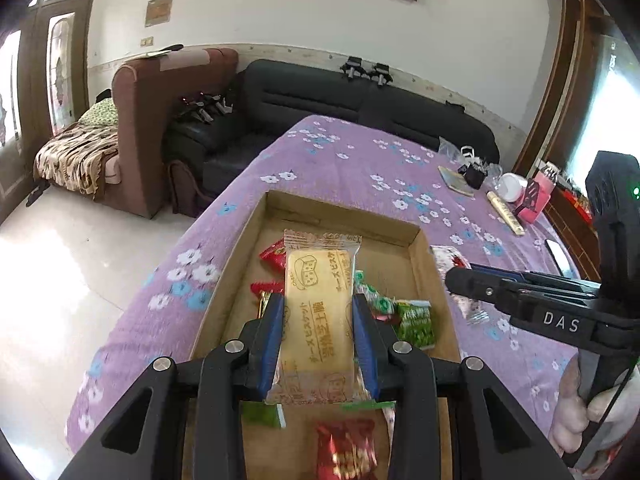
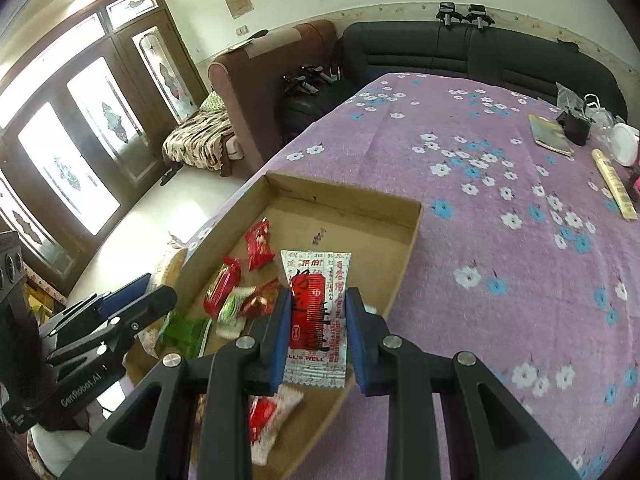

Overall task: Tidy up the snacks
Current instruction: 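Carry the wafer bar and red-and-white packet over the tray and release both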

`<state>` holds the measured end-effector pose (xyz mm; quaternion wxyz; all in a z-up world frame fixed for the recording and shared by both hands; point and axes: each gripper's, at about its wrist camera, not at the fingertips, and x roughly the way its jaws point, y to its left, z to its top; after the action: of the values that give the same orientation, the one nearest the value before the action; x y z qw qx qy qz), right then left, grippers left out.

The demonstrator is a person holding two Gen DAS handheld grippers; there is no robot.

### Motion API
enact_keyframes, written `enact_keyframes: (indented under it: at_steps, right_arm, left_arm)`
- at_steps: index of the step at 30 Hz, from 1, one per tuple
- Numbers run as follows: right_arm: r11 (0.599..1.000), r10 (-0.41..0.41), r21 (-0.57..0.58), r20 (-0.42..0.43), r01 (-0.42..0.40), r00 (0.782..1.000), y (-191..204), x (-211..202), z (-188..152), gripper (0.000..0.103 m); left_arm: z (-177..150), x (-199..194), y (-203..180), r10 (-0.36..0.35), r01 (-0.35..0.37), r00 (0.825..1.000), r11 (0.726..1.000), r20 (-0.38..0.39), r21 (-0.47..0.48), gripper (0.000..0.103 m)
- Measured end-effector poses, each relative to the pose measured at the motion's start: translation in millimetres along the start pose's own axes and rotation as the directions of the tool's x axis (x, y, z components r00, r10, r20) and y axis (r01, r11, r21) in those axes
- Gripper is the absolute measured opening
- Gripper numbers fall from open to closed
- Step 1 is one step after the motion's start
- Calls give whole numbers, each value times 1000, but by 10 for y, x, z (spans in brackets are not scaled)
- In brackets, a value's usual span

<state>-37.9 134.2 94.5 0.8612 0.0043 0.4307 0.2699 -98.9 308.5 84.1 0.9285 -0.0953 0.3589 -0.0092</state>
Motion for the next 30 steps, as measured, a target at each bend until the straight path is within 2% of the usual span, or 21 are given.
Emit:
enact_keyframes:
  at_steps: [11, 24, 27, 29, 30]
  right_arm:
    - [999, -47, 6, -72, 48, 996, -42, 568, 197, 26]
    - [998, -52, 29, -110, 55, 993, -104, 854, 241, 26]
    - [997, -53, 43, -102, 58, 993, -138, 855, 247, 27]
    - [997, -44, 65, -89, 50, 995, -151, 813, 236, 33]
    - [996, -39, 71, -83, 45, 996, -159, 795, 235, 40]
  left_arm:
    - [159, 595, -75, 35, -28, 993, 998, -116, 60, 35]
    - [185, 773, -66, 55, -48, 987, 997, -153, 53, 37]
    - [197, 796, -36, 56, -51, 985, 998, -160, 39, 45]
    - [201, 789, -27, 53, -49, 986, 998, -160, 32, 52]
    - [197, 781, -25, 52, -48, 986, 998, -159, 30, 57]
